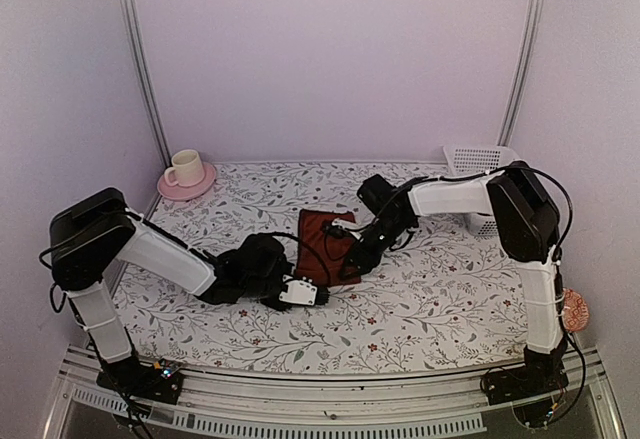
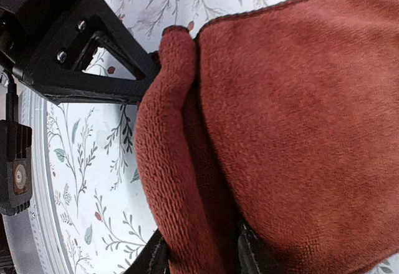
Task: Roll the towels
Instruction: Roll the towel at the center of the board.
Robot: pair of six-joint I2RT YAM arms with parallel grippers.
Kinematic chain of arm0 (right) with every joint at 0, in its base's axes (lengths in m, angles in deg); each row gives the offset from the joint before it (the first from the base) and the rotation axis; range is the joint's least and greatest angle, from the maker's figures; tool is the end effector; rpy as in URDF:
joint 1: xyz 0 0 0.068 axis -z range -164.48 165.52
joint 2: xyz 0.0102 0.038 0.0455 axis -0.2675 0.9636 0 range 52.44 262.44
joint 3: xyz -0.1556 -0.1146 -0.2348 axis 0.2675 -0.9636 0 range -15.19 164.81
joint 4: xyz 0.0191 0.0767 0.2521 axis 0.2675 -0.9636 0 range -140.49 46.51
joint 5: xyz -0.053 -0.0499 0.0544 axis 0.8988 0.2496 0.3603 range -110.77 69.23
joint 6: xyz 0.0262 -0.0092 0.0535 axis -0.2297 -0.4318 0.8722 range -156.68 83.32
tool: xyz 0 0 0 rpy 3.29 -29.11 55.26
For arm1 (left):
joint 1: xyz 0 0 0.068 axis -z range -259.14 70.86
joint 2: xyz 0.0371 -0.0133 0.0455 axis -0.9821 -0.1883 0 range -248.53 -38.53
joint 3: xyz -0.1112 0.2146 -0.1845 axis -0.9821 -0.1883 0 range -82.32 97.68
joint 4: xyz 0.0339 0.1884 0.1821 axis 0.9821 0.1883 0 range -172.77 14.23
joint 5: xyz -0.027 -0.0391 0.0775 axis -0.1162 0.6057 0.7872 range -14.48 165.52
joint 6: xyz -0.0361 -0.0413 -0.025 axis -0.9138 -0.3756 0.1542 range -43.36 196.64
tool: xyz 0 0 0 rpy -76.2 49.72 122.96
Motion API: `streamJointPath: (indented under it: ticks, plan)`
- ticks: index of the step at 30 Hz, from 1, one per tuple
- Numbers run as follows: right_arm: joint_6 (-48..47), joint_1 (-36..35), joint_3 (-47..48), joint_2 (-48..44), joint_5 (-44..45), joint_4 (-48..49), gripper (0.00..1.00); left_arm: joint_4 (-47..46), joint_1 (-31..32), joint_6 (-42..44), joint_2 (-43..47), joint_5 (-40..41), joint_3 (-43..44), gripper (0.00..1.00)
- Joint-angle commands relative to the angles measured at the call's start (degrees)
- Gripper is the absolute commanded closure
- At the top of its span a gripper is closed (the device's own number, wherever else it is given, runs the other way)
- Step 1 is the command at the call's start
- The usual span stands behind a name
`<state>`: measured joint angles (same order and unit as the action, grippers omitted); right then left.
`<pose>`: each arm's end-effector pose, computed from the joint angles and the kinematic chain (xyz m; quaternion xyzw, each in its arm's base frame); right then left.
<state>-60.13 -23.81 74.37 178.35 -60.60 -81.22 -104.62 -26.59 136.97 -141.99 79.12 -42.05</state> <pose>0.3367 0.3127 0.1506 -0.5252 0.7704 0.3520 0.0824 0.2110 -0.2709 0.1290 0.7518 0.5142 0.0565 0.4089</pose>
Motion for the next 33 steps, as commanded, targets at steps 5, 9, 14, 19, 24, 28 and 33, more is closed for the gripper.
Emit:
streamJointPath:
  ticks: [5, 9, 14, 19, 24, 28, 33]
  plan:
    - [0.03, 1.5, -4.37, -10.63, 11.06, 4.33, 0.61, 20.13, -3.2, -5.4, 0.85, -9.86, 4.79, 1.0]
    - [-0.19, 1.18, -9.89, -14.86, 13.73, 9.04, 0.58, 24.27, -4.64, -6.89, -0.32, -12.61, 8.2, 1.0]
    - [-1.99, -0.37, -19.43, -21.27, 16.98, 18.89, 0.52, 31.34, -6.5, -8.56, -2.17, -17.07, 13.39, 1.0]
    - [-9.1, -4.3, -35.96, -30.29, 19.78, 35.31, 0.42, 37.81, -8.3, -9.38, -4.44, -21.05, 17.55, 1.0]
    - [-16.42, -7.45, -45.15, -36.12, 22.29, 47.56, 0.37, 46.12, -10.12, -9.62, -7.43, -26.1, 23.06, 1.0]
    - [-22.65, -10.61, -48.1, -36.22, 26.01, 53.44, 0.36, 51.54, -11.18, -9.33, -11.17, -29.31, 27.44, 1.0]
    - [-27.56, -12.76, -46.44, -31.75, 31.54, 55.85, 0.35, 55.83, -12.07, -8.62, -13.29, -31.61, 30.86, 1.0]
